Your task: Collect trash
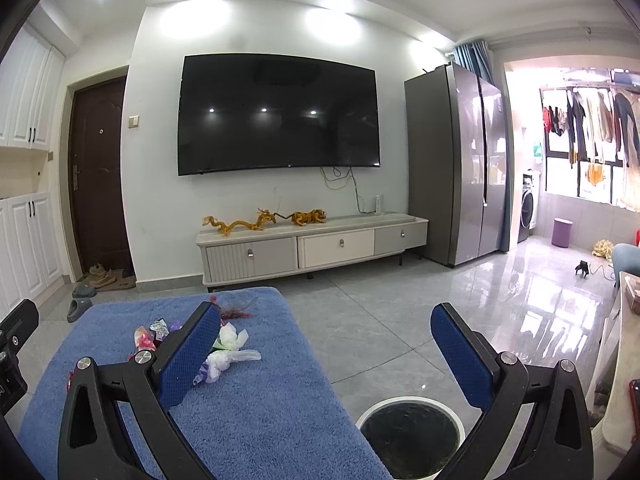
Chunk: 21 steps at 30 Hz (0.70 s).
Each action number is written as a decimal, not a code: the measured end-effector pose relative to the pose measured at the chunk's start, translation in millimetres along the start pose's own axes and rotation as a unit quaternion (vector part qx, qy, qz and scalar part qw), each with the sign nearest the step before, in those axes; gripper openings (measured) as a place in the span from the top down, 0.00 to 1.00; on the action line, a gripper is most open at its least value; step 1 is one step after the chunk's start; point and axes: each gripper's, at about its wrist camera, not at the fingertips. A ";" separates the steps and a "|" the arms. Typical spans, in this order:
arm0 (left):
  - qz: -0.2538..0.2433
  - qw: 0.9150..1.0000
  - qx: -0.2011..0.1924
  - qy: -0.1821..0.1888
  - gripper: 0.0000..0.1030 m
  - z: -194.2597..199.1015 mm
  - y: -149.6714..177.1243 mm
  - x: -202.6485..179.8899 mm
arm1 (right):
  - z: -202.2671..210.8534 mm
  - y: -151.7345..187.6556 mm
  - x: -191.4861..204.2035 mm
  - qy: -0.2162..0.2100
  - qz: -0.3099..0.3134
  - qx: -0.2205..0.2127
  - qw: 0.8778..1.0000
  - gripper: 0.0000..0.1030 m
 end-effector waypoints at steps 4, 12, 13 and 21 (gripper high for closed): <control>0.009 1.000 -0.004 -0.003 0.00 0.5 -0.6 3.4 | -0.4 1.0 0.4 -0.002 -0.001 0.001 1.000 0.00; 0.008 1.000 -0.001 -0.007 0.00 -1.3 0.5 5.5 | -2.1 -0.4 1.4 -0.004 0.001 0.001 1.000 0.00; 0.007 1.000 0.000 -0.007 0.00 -2.1 0.8 5.3 | -3.2 -0.3 2.4 -0.005 0.002 0.002 1.000 0.00; -0.005 1.000 0.005 -0.008 0.00 -5.0 3.2 6.6 | -0.9 0.0 2.6 -0.005 0.001 -0.009 1.000 0.00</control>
Point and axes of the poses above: each gripper's, at about its wrist camera, not at the fingertips, and z roughly against the way its jaws point, x to its left, y to its underside
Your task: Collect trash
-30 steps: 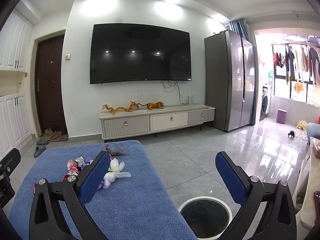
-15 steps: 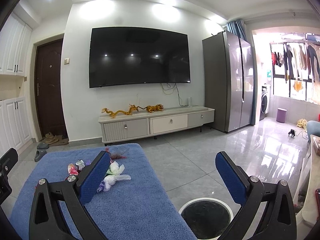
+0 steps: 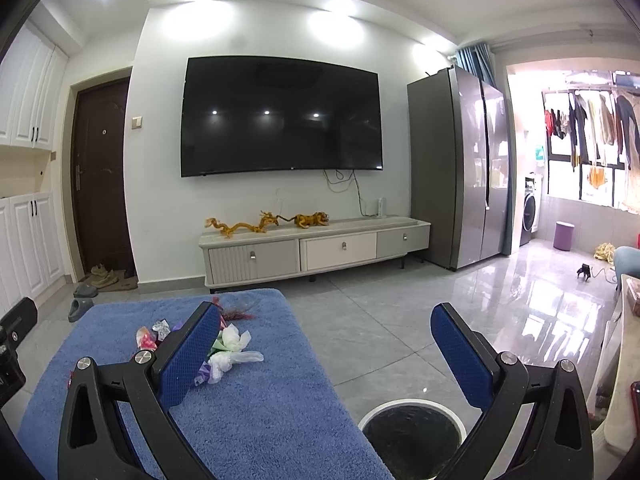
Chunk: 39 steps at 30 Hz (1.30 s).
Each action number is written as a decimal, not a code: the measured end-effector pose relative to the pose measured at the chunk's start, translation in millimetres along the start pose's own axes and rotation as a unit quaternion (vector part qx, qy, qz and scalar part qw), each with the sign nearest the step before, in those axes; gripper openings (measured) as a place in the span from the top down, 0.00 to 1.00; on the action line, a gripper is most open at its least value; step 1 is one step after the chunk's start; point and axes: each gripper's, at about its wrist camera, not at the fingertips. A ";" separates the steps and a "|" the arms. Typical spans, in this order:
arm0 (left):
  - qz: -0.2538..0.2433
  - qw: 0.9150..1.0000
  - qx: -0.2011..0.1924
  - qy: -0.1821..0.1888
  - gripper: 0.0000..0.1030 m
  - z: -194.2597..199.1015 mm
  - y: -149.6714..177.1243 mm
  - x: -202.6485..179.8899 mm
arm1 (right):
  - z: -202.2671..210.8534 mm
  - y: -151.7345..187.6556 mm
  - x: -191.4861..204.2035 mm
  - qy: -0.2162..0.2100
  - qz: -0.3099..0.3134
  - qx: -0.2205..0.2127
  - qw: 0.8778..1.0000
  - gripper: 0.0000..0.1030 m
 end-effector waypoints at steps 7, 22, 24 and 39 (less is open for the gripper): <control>-0.014 1.000 0.003 0.004 0.00 -1.6 1.5 0.3 | 0.7 1.9 -1.6 -0.009 -0.006 -0.005 1.000 0.00; -0.061 0.997 0.006 0.040 0.00 1.9 5.7 -20.5 | 1.5 1.7 -21.7 -0.035 -0.033 -0.003 0.999 0.00; -0.078 0.995 0.017 0.061 0.00 -0.8 11.4 -32.3 | 3.4 2.4 -27.7 -0.037 -0.035 -0.010 0.999 0.00; -0.053 0.979 0.167 0.107 0.00 -95.4 76.0 22.4 | -84.4 53.1 -0.8 -0.082 -0.004 0.126 0.989 0.11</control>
Point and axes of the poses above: each gripper's, at about its wrist camera, not at the fingertips, and z roughly against the way its jaws point, x to its left, y to its underside
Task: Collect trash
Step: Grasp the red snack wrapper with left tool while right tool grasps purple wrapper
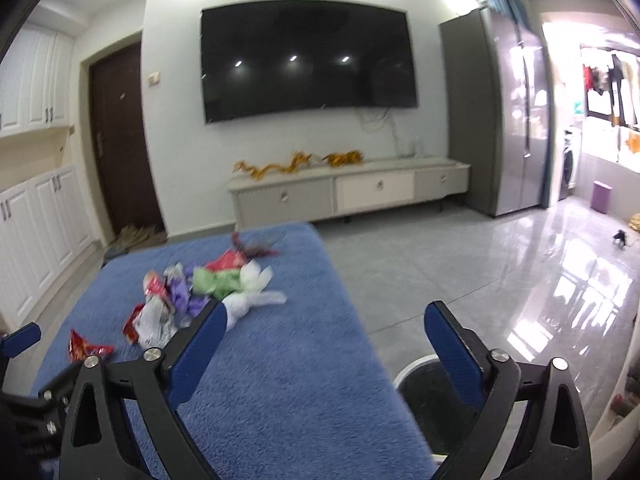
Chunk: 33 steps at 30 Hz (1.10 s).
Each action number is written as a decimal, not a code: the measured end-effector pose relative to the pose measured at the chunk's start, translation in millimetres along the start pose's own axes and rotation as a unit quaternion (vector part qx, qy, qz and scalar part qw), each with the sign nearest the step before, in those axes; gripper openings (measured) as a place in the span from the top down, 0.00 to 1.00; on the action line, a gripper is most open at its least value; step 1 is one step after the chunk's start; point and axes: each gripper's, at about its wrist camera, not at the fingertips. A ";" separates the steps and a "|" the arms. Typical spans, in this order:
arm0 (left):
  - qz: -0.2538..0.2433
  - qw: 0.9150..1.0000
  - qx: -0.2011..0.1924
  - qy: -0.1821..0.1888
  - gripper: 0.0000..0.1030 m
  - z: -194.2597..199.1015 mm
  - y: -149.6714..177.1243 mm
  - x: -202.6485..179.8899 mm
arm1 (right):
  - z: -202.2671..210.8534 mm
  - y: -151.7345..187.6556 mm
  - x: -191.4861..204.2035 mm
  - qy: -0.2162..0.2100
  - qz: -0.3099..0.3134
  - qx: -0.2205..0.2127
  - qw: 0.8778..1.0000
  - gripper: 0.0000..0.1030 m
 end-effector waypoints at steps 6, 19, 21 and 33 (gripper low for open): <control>0.050 0.997 0.038 -0.045 0.04 -24.8 20.0 62.4 | -43.0 10.8 27.7 -0.037 0.036 0.067 0.996 0.23; 0.111 0.989 0.101 0.005 0.36 -74.9 17.7 121.9 | -131.8 -7.7 126.9 -0.163 0.111 0.145 0.970 0.41; 0.117 0.987 0.112 0.013 0.40 -83.3 19.3 124.7 | -141.5 -6.4 137.8 -0.168 0.128 0.155 0.965 0.48; 0.125 0.984 0.122 0.036 0.80 -88.2 20.2 129.4 | -175.1 -2.3 157.0 -0.152 0.192 0.178 0.953 0.82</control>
Point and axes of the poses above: each gripper's, at about its wrist camera, not at the fingertips, and z roughly against the way its jaws point, x to its left, y to its underside
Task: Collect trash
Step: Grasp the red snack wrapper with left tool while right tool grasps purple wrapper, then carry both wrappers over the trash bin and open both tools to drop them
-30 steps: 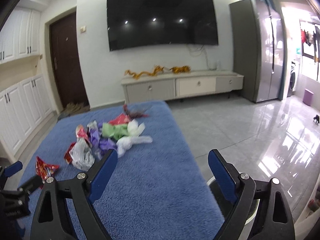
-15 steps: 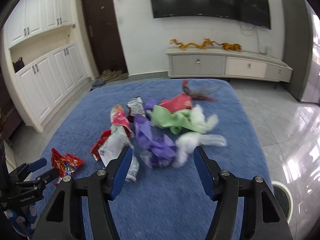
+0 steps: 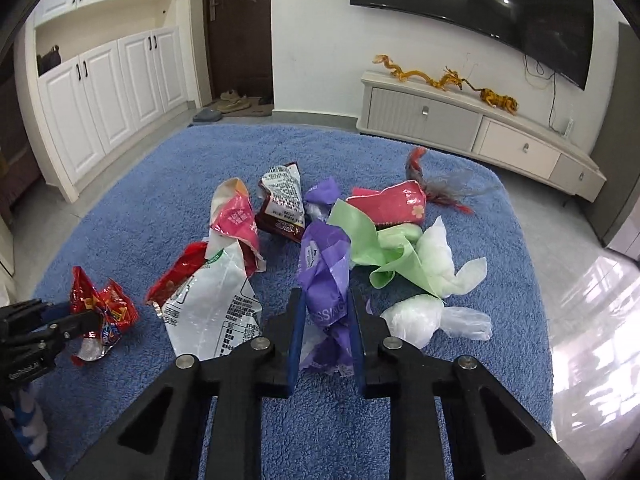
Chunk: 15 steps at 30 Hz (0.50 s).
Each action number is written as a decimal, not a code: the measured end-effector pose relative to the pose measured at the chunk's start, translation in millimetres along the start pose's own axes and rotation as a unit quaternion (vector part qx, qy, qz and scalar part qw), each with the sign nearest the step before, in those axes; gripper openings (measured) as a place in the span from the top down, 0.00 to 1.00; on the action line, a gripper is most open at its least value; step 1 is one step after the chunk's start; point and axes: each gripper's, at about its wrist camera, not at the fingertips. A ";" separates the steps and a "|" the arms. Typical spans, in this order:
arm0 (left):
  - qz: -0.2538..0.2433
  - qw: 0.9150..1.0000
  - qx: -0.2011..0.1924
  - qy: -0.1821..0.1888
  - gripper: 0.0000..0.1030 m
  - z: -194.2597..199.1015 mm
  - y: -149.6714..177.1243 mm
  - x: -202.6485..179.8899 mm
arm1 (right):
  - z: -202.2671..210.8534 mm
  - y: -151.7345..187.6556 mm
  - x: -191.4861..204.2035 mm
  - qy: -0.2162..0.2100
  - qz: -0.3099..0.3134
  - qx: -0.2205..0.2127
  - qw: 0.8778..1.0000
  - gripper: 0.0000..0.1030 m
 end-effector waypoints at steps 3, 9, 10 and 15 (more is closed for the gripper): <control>-0.016 1.000 -0.013 -0.008 0.82 10.0 1.5 -9.4 | 15.8 1.1 -3.3 -0.015 -0.007 -0.015 1.000 0.84; -0.038 0.998 -0.045 -0.008 0.83 41.2 1.7 -28.0 | 55.8 6.2 -13.9 -0.062 -0.048 -0.059 0.995 0.84; -0.042 0.998 -0.051 -0.004 0.83 48.2 0.1 -32.4 | 65.4 7.6 -18.5 -0.071 -0.060 -0.069 0.993 0.84; -0.074 0.994 -0.076 0.024 0.83 65.6 -14.7 -63.3 | 102.8 20.3 -44.0 -0.072 -0.103 -0.105 0.987 0.84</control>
Point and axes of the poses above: each gripper's, at about its wrist camera, not at the fingertips, and z roughly against the way its jaws point, x to its left, y to its underside
